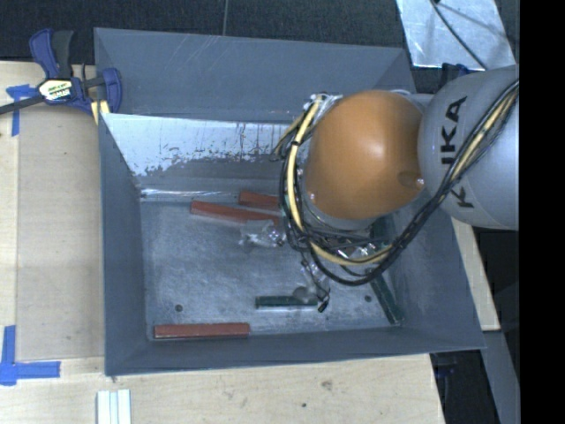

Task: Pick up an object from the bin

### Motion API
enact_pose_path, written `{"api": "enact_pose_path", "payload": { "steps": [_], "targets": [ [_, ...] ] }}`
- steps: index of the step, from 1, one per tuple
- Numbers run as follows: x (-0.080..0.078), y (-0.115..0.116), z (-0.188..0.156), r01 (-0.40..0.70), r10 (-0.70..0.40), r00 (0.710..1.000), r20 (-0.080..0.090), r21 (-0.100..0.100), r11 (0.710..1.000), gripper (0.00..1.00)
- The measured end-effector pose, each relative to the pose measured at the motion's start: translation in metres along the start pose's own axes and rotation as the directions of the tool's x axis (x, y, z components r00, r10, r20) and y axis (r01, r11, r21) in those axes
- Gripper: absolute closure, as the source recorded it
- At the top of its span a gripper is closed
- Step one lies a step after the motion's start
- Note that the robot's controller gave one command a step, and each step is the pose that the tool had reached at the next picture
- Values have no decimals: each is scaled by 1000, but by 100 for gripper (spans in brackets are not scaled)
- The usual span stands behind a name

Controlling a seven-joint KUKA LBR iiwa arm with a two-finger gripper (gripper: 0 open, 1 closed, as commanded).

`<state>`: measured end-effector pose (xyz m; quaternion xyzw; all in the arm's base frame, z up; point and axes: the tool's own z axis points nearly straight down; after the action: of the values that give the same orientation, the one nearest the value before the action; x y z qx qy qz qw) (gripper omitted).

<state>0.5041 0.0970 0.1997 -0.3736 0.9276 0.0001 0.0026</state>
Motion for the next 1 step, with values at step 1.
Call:
{"api": "enact_pose_path", "payload": {
  "steps": [1],
  "targets": [
    [21,-22,130,29,-29,1000,-3,-1,1000,0]
  ]
}}
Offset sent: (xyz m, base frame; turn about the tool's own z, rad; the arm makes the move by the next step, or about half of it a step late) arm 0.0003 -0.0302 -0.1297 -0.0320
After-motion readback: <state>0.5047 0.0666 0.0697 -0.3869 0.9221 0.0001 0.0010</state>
